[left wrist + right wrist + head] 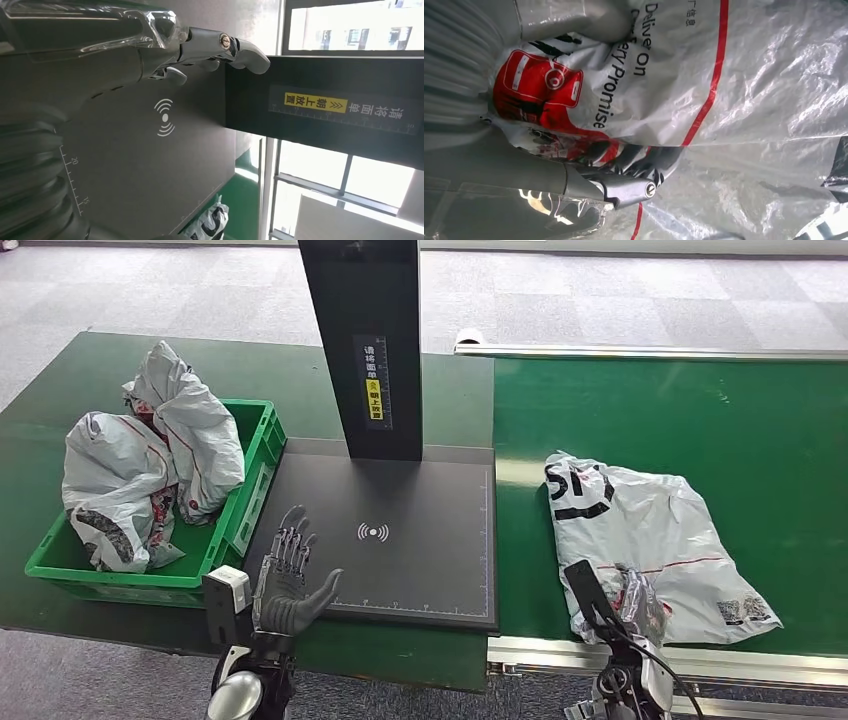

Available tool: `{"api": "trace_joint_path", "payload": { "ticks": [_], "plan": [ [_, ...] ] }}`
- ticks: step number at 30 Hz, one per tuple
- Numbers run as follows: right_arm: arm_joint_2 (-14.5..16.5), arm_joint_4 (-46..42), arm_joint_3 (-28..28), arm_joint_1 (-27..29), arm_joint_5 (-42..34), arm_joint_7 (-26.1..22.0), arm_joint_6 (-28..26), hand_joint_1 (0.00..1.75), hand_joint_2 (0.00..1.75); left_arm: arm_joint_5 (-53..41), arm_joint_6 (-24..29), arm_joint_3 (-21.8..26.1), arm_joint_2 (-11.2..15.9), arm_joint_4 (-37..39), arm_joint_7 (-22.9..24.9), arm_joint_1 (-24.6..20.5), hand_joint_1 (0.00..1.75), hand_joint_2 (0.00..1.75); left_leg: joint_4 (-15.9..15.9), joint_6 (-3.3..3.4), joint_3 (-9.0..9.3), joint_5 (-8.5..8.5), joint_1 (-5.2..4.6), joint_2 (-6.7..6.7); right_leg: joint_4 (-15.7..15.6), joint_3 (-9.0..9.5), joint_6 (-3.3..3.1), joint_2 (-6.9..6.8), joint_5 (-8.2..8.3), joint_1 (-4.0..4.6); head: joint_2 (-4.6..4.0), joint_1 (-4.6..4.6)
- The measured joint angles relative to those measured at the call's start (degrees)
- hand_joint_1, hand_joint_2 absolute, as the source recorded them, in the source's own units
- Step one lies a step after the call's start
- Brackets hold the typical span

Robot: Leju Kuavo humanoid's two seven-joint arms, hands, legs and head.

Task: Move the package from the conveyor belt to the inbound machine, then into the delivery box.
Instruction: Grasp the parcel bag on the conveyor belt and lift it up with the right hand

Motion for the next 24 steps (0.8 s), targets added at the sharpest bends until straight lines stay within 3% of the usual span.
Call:
{"api": "trace_joint_path", "payload": {
  "ticks": [21, 24],
  "plan": [
    [0.40, -0.25, 1.07, -1.08, -0.53, -1.14, 0.31, 1.75, 1.75, -0.95, 1.03, 0.54, 0.00, -0.14, 0.09, -0.10, 0.00, 1.75, 0.00, 0.00, 0.02, 0.00, 0.00, 0.00, 0.00, 0.01, 0.00, 0.00, 0.00, 0.00, 0.00, 0.01],
    [0.55, -0.87, 1.41, -0.91, -0.73, -2.38, -1.94, 1.75, 1.75, -1.05, 1.31, 0.58, 0.00, -0.34, 0.16, -0.11, 0.00, 1.75, 0.00, 0.00, 0.01, 0.00, 0.00, -0.01, 0.00, 0.01, 0.00, 0.00, 0.00, 0.00, 0.00, 0.01]
  ]
}}
